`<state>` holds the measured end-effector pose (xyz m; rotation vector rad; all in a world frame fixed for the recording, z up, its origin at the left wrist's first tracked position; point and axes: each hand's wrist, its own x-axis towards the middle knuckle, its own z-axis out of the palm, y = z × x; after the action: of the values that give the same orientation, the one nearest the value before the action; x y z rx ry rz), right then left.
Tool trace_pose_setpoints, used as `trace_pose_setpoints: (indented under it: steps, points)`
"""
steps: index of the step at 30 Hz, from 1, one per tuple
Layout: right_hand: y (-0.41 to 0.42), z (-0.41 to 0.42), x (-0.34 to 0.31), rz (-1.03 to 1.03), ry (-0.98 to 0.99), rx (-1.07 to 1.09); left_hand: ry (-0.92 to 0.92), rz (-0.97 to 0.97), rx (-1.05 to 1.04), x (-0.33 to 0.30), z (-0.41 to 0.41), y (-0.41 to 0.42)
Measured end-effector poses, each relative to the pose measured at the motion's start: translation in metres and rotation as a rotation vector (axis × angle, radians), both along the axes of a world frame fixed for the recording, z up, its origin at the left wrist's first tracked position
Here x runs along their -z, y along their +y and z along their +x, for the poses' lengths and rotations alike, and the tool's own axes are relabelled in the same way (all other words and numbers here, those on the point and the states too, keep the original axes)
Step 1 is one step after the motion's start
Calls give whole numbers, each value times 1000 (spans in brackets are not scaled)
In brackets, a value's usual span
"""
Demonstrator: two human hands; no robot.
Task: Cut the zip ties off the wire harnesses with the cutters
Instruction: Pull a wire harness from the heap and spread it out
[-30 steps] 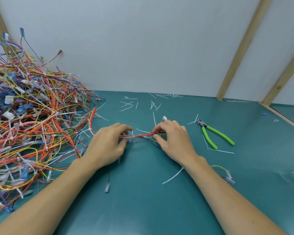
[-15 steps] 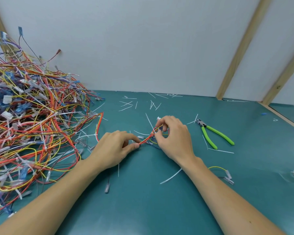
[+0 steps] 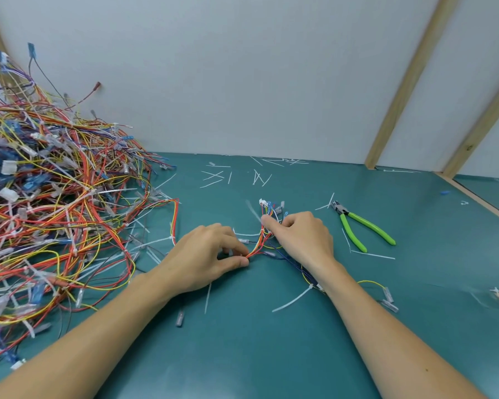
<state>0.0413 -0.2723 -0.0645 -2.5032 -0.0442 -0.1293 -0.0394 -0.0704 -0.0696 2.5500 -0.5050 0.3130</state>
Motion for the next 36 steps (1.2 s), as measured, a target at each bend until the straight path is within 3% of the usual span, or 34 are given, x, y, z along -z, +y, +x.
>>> trace_pose_setpoints:
  steps: [7,12,16,21,27,32,36]
  points:
    - [5,-2,-5,58,81,-43,-21,9,61,2,-2,-9]
    - [7,-4,-6,-35,130,-91,-61,51,116,3,-4,-21]
    - [-2,-1,-2,374,114,-77,-143,41,71,-2,-6,-19]
    - [-7,1,-10,840,183,-238,-267,-77,-220,-8,-4,-5]
    - [1,-9,-13,996,337,-504,-255,-86,-366,-9,-5,-2]
    - [0,-13,-14,1188,526,-659,-147,-59,-243,-7,-5,-1]
    - [-1,-14,-12,1162,618,-653,-201,-86,-182,-10,-7,-2]
